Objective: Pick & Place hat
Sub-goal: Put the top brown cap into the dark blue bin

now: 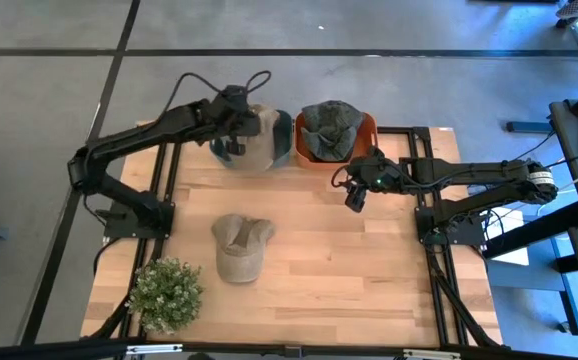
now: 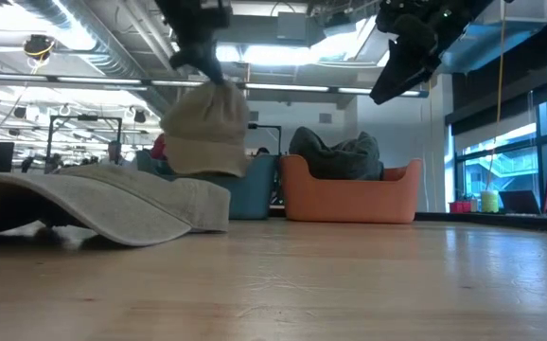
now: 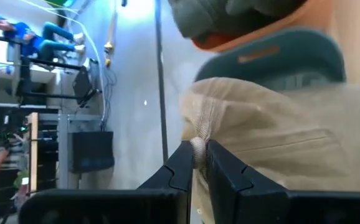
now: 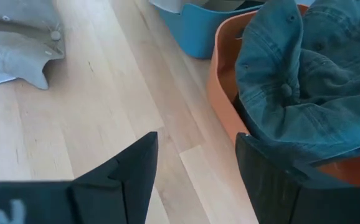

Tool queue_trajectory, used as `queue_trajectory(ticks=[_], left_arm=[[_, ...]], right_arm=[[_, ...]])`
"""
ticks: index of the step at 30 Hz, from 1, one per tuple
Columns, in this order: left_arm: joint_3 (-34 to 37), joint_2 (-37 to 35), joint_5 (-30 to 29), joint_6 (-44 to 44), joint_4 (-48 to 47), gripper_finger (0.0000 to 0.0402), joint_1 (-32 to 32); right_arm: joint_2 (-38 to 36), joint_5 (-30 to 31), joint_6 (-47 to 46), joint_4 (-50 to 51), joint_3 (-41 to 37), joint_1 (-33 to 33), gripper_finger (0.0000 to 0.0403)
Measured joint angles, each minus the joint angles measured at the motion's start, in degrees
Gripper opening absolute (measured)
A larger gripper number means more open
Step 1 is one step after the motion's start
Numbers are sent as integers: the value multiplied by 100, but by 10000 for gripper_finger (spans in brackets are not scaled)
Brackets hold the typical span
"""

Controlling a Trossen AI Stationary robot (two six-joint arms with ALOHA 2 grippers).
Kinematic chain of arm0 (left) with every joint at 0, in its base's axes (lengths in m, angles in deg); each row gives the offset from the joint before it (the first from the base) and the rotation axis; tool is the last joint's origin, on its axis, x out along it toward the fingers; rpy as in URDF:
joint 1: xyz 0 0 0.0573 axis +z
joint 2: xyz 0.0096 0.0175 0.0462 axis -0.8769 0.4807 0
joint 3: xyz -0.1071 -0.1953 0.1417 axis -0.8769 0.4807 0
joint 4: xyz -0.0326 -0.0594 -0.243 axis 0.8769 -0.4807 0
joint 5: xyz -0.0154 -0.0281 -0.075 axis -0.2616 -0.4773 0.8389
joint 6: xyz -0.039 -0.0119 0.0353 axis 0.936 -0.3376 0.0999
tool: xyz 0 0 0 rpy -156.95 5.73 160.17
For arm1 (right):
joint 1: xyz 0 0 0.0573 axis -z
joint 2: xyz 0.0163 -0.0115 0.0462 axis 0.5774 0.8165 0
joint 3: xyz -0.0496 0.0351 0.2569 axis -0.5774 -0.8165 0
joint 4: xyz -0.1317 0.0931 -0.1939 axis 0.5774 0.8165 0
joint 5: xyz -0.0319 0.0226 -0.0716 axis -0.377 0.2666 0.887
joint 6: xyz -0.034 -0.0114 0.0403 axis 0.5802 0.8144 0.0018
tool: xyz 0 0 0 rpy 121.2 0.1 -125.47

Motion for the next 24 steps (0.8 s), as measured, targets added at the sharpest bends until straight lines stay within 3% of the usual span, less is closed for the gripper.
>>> queue_trajectory(ticks=[8, 13, 19, 24], left_arm=[[0, 538, -710, -1039, 572, 22, 114], [0, 547, -728, -1430, 935, 22, 114], [0, 547, -681, -1548, 702, 22, 140], [0, 547, -1059, -2115, 769, 22, 138]], right_arm=[[0, -2, 3, 3, 0, 0, 217], [0, -2, 9, 4, 0, 0, 217], [0, 0, 17, 5, 0, 0, 217], [0, 0, 26, 6, 0, 0, 217]])
